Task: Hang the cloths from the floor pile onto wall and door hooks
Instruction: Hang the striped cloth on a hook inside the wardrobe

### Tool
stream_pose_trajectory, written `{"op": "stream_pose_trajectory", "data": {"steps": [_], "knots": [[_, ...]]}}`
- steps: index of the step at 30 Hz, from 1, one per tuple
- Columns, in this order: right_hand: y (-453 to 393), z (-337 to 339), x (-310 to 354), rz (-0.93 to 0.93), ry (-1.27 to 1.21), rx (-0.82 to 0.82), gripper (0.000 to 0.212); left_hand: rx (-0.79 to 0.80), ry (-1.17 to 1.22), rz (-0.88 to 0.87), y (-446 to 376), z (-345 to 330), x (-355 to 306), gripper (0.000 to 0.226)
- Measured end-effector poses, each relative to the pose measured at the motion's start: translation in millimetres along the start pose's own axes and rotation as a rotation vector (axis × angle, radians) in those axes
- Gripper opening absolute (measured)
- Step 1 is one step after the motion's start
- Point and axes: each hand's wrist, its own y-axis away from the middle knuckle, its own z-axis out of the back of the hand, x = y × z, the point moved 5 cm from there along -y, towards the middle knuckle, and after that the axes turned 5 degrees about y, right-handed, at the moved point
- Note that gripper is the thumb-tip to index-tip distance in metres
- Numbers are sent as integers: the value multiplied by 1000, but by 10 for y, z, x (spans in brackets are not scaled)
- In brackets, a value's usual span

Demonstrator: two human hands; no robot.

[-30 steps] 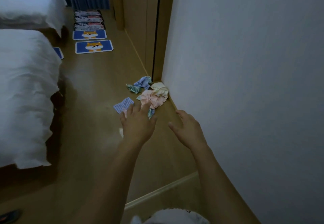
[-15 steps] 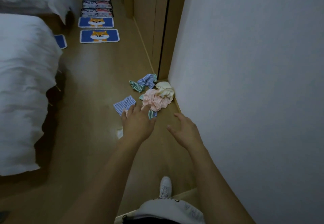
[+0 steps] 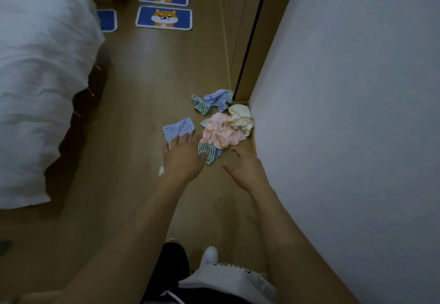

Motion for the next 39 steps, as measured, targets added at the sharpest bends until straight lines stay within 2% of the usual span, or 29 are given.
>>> {"op": "stream_pose_trajectory", "data": {"steps": [15, 22, 28, 36, 39], "knots": [[-1898, -410, -146, -79, -46, 195, 42, 129, 24, 53, -1866, -444, 379, 56], [-2903, -923, -324, -100, 91, 306, 53, 181, -44, 14, -2842, -739, 768, 58], [-3703, -1528, -752, -103, 127, 359, 49, 252, -98, 2, -3441, -1474, 1128, 56], [-4359, -2653, -1679, -123, 139, 435, 37, 322, -86, 72, -4028, -3025, 1684, 51], [-4598, -3110, -1992, -95, 143, 460, 40, 330, -86, 93, -4249, -3567, 1892, 55]]}}
